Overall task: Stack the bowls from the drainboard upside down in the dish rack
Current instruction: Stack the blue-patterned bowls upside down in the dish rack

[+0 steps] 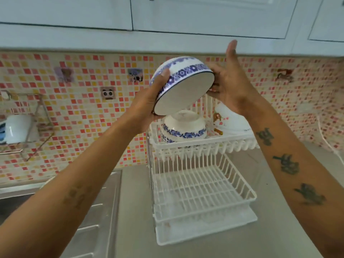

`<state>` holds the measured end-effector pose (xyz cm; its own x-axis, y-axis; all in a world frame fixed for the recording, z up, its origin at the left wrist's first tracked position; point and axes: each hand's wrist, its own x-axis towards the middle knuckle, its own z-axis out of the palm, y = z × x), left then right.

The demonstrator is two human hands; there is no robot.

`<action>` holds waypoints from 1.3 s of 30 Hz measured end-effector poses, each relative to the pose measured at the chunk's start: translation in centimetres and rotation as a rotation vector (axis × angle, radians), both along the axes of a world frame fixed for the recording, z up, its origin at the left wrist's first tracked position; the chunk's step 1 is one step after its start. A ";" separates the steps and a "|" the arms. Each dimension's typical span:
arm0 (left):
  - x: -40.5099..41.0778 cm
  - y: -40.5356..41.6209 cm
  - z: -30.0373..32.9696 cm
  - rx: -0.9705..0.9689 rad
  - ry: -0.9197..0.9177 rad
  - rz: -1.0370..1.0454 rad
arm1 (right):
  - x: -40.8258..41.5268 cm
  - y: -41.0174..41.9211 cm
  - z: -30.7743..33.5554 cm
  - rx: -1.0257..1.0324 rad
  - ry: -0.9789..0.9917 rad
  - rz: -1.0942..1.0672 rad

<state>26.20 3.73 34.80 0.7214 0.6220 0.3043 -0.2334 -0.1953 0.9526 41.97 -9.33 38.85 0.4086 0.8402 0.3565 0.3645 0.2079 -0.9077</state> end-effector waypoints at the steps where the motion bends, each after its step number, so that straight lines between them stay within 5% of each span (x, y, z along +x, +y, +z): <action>1: 0.8 -0.2 -0.1 0.062 0.000 0.045 | 0.4 0.3 0.1 -0.027 -0.019 -0.009; 7: 3.9 -0.2 -1.7 0.344 0.045 0.244 | 2.4 3.1 -0.9 -0.204 -0.132 -0.109; 15: 5.2 1.7 -4.3 0.442 0.262 0.389 | 3.9 5.5 -5.3 -0.172 -0.123 -0.134; 39: 6.5 1.3 -4.7 0.654 0.722 0.367 | 4.6 5.6 -7.6 -0.352 0.048 0.026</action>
